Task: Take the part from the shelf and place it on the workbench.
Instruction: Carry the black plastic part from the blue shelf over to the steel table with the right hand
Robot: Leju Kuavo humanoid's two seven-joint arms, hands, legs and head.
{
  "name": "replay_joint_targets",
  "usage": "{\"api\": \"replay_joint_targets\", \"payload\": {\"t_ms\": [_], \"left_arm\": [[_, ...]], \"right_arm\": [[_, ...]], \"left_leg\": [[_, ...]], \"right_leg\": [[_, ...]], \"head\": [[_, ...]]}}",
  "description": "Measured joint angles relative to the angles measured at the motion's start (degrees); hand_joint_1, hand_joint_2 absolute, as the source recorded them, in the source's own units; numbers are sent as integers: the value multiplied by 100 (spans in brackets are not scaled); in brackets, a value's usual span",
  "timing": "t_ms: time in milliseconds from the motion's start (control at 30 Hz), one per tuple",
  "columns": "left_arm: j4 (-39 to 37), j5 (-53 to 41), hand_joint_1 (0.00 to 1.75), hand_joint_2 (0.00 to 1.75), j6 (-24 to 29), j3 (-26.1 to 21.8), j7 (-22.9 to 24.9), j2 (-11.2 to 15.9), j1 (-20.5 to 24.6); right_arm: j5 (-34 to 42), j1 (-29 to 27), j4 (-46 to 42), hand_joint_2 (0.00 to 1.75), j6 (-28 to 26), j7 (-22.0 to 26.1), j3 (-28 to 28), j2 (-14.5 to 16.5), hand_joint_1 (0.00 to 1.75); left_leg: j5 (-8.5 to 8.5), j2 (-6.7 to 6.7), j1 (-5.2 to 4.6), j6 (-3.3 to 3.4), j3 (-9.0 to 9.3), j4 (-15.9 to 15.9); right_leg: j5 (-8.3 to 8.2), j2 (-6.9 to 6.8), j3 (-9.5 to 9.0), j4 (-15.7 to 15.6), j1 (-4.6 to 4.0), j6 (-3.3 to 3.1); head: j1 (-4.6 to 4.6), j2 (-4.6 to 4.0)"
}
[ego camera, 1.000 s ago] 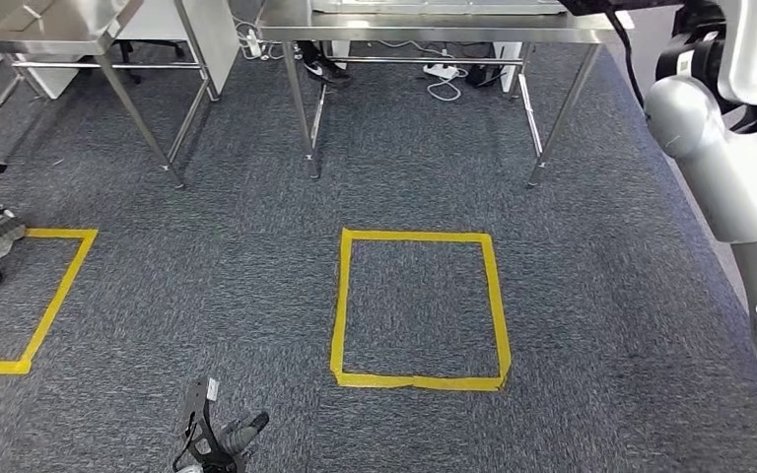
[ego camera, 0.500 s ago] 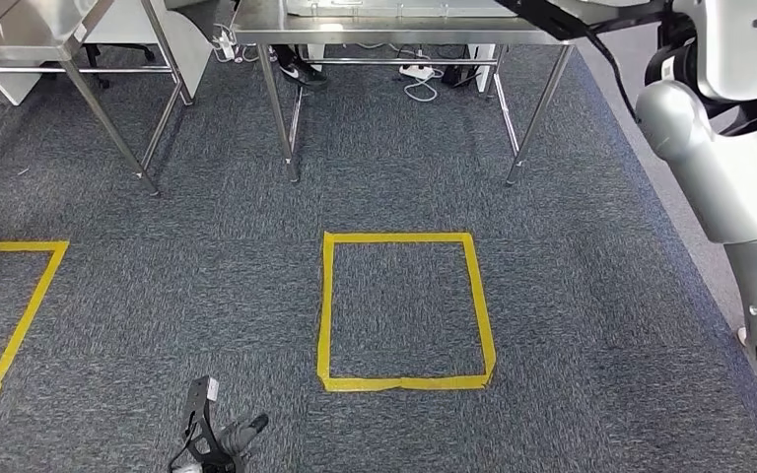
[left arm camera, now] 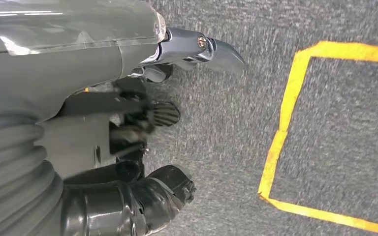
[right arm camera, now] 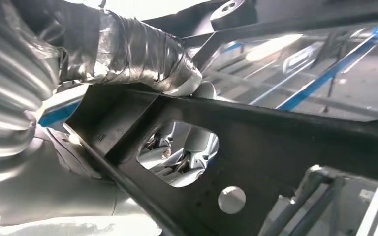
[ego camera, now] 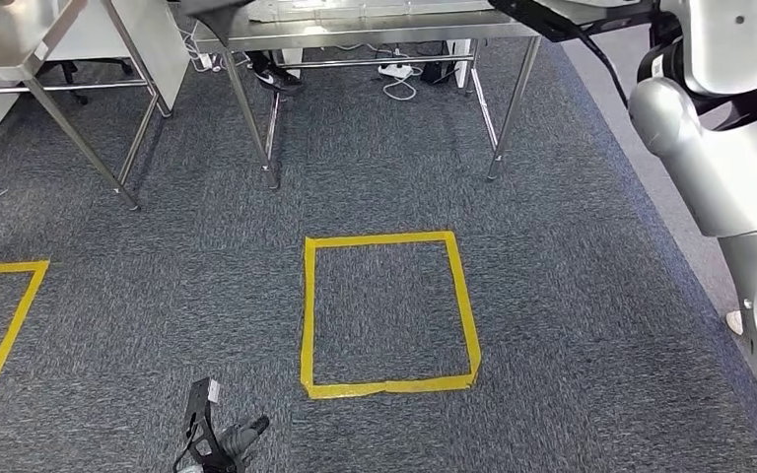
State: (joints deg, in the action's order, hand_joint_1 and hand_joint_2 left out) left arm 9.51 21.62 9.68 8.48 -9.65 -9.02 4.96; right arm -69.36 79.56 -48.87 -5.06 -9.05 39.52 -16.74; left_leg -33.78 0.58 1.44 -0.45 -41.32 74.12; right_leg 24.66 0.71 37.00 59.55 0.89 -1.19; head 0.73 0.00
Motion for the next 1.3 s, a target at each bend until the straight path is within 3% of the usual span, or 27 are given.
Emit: {"api": "replay_joint_targets", "payload": {"t_ms": [33, 67, 133, 167, 233, 333, 400, 467, 533, 567, 600, 667, 733, 833, 900, 1000, 1067, 1100, 1200, 1233, 1267, 1300], "left_arm": [[0, -3, 0, 175, 7, 0, 10, 0, 0], [0, -6, 0, 175, 12, 0, 20, 0, -1], [0, -10, 0, 175, 31, 0, 31, 2, 0], [0, -10, 0, 175, 41, 0, 38, 6, -1], [0, -8, 0, 175, 63, 0, 50, 11, -4], [0, -7, 0, 175, 92, 2, 60, 15, -11], [0, -9, 0, 175, 103, 2, 66, 15, -7], [0, -7, 0, 175, 110, 2, 83, 9, -2], [0, -1, 0, 175, 117, 2, 104, 4, -11], [0, 2, 0, 175, 120, 2, 112, 3, -18], [0, 2, 0, 175, 121, 2, 115, 3, -24], [0, 5, 0, 175, 124, 2, 118, 3, -25], [0, 14, 0, 175, 131, 2, 122, 4, -18], [0, 26, 0, 175, 142, 2, 124, -2, -22], [0, 30, 0, 175, 142, 2, 121, -5, -15], [0, 32, 0, 175, 142, 2, 119, -5, -16], [0, 33, 0, 175, 143, 2, 119, -5, -32], [0, 33, 0, 175, 144, 2, 119, -4, -37], [-2, 34, 0, 175, 149, 2, 120, 12, -56], [-3, 35, 0, 175, 152, 2, 121, 23, -63], [-4, 37, 0, 175, 155, 2, 123, 33, -70], [-4, 37, 0, 175, 157, 2, 125, 39, -73]], "right_arm": [[1, -1, 9, 175, 4, 1, 8, 8, 175], [1, -2, 16, 175, 10, 1, 11, 14, 175], [1, -3, 33, 175, 30, 2, 13, 16, 175], [1, -2, 43, 175, 40, 2, 14, 16, 175], [2, -8, 63, 175, 61, 2, 15, 15, 175], [9, -20, 78, 175, 95, 4, 18, -5, 175], [14, -2, 78, 175, 103, 11, 18, -15, 175], [20, 3, 79, 175, 111, 19, 30, -11, 175], [29, -31, 90, 175, 119, 19, 51, -12, 175], [32, -51, 99, 175, 125, 18, 62, -14, 175], [34, -65, 108, 175, 129, 17, 73, -16, 175], [37, -80, 125, 175, 137, 19, 95, -15, 175], [48, -90, 138, 175, 141, 19, 107, -9, 175], [67, -122, 145, 175, 138, 13, 109, 0, 175], [67, -120, 147, 175, 133, 11, 109, 8, 175], [67, -154, 149, 175, 133, 14, 111, 42, 175], [71, -192, 154, 175, 134, 15, 112, 57, 175], [73, -202, 158, 175, 134, 15, 112, 63, 175], [73, -230, 173, 175, 137, 17, 115, 73, 175], [74, -245, 180, 175, 140, 18, 120, 76, 175], [74, -263, 187, 175, 143, 17, 124, 78, 175], [75, -266, 193, 175, 146, 15, 127, 79, 175]], "left_leg": [[48, -4, -16, 29, -111, 117], [204, -7, -37, 69, -108, 1], [667, -27, -104, 184, 170, -743], [816, -40, -139, 243, 334, -1110], [878, -60, -194, 316, 518, -1500], [848, -49, -188, 375, 642, -1686], [866, -40, -161, 402, 772, -1791], [852, -24, -147, 403, 835, -1816], [798, -14, -130, 382, 887, -1807], [762, -15, -116, 362, 921, -1797], [717, -16, -100, 336, 960, -1779], [612, -16, -73, 266, 1036, -1740], [525, -6, -67, 176, 1046, -1713], [453, 7, -60, 68, 1068, -1641], [407, 2, -42, 30, 919, -1287], [121, -6, -42, 6, 213, -223], [5, -9, -65, 27, -134, 29], [112, -11, -87, 60, -170, -148], [1006, -54, -212, 264, 105, -1306], [1205, -74, -250, 335, 197, -1563], [1293, -90, -273, 390, 262, -1704], [1257, -89, -280, 425, 329, -1769]], "right_leg": [[15, 23, -18, 2, -24, -17], [31, 43, -42, 4, -44, -28], [67, 72, -102, 1, -64, -34], [81, 85, -119, -2, -70, -23], [83, 102, -130, -16, -62, 24], [18, 89, -120, 75, -60, 118], [167, 48, 7, 347, -55, 157], [456, 20, 345, 945, -34, 198], [547, 5, 661, 1390, 14, 251], [435, -8, 696, 1346, 44, 276], [222, -26, 631, 1101, 73, 302], [-196, -67, 385, 400, 105, 359], [-261, -92, 234, -11, 71, 325], [-144, -66, 142, -59, 34, 146], [-69, -43, 34, -58, 35, 56], [77, -2, -140, -62, 20, -4], [196, 21, -292, -62, 1, -13], [263, 28, -382, -63, -7, -14], [431, 45, -633, -120, 2, 13], [463, 56, -695, -171, 14, 40], [458, 66, -748, -207, 20, 73], [430, 75, -793, -246, 15, 111]], "head": [[-1, 0], [-1, 0], [-3, 0], [-3, 0], [-3, 1], [-4, 1], [-7, 1], [-9, 0], [-9, 0], [-8, 0], [-9, 0], [-9, 0], [-2, 1], [19, 1], [21, 1], [27, 1], [27, 0], [27, 0], [26, 0], [30, 0], [33, 0], [37, 0]]}}
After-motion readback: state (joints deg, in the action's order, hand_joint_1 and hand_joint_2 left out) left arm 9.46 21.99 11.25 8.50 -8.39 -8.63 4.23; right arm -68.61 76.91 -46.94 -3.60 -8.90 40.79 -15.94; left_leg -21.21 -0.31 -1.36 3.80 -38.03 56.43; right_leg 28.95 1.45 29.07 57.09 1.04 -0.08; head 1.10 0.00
